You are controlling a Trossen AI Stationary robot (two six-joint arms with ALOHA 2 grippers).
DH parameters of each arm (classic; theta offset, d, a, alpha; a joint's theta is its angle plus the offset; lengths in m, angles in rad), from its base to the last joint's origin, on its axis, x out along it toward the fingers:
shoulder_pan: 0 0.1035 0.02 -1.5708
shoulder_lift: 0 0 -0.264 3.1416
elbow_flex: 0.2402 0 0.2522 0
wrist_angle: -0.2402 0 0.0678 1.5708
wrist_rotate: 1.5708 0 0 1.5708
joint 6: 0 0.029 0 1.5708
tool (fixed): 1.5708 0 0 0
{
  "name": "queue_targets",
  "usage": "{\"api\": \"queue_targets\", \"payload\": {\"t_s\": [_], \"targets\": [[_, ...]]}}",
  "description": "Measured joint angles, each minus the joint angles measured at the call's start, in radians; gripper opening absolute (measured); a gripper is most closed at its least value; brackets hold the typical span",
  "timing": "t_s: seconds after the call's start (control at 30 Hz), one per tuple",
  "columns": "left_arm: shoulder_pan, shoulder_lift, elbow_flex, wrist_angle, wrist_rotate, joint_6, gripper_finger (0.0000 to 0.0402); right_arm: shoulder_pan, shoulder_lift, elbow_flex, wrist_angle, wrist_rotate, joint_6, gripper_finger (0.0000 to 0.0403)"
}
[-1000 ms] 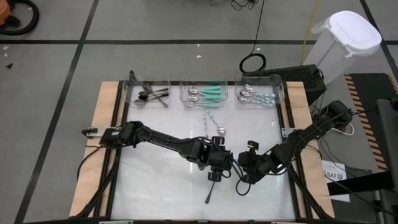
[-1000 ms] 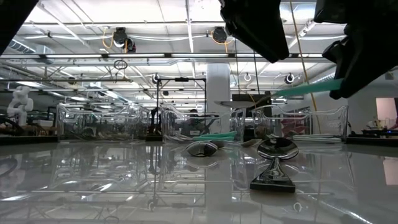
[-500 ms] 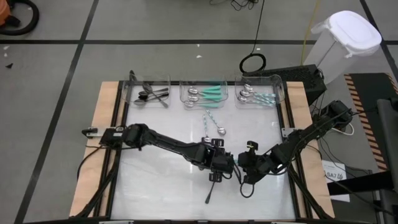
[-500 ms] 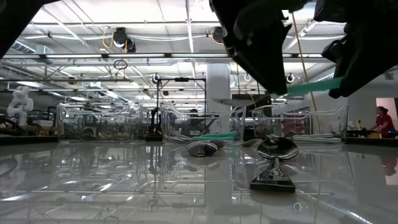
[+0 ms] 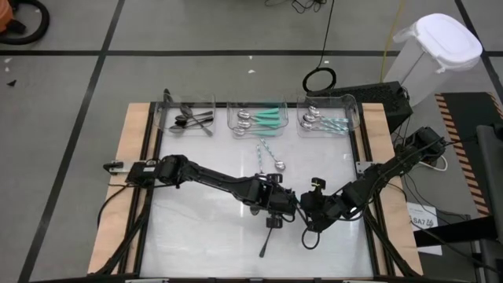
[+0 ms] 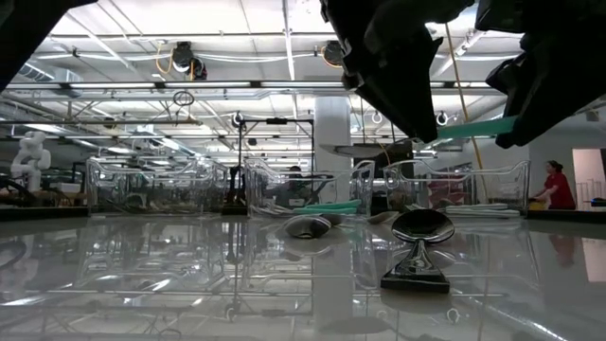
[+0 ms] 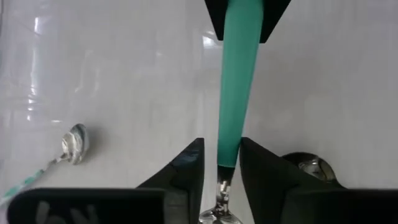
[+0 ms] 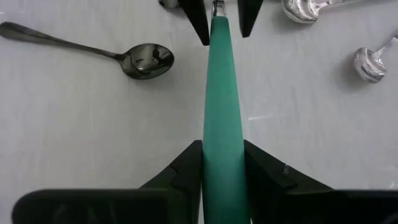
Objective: Sort silverware by color (type)
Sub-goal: Put the green spoon into the center transparent bin
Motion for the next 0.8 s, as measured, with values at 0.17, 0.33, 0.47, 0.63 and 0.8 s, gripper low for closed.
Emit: {"api": "queue_targets", "payload": {"t_s": [0.17, 0.33, 0.47, 0.63, 0.8], "targets": [[0.0, 0.002, 0.0, 0.001, 0.005, -0.045, 0.0098, 0.0, 0.0, 0.0, 0.0, 0.001, 0.0, 0.0084], [0.0, 0.009, 0.0, 0.006, 0.006, -0.068, 0.0104, 0.0, 0.0, 0.0, 0.001, 0.015, -0.003, 0.0084], [0.0, 0.024, 0.002, 0.008, 0.005, -0.069, 0.0128, 0.0, 0.001, 0.0, -0.004, 0.02, -0.008, 0.0084], [0.0, 0.022, 0.002, 0.009, 0.001, -0.08, 0.0135, 0.0, 0.0, 0.0, -0.001, 0.02, -0.008, 0.0084], [0.0, 0.023, 0.002, 0.008, -0.002, -0.089, 0.0108, 0.0, 0.0, 0.0, -0.001, 0.02, -0.008, 0.0084]]}}
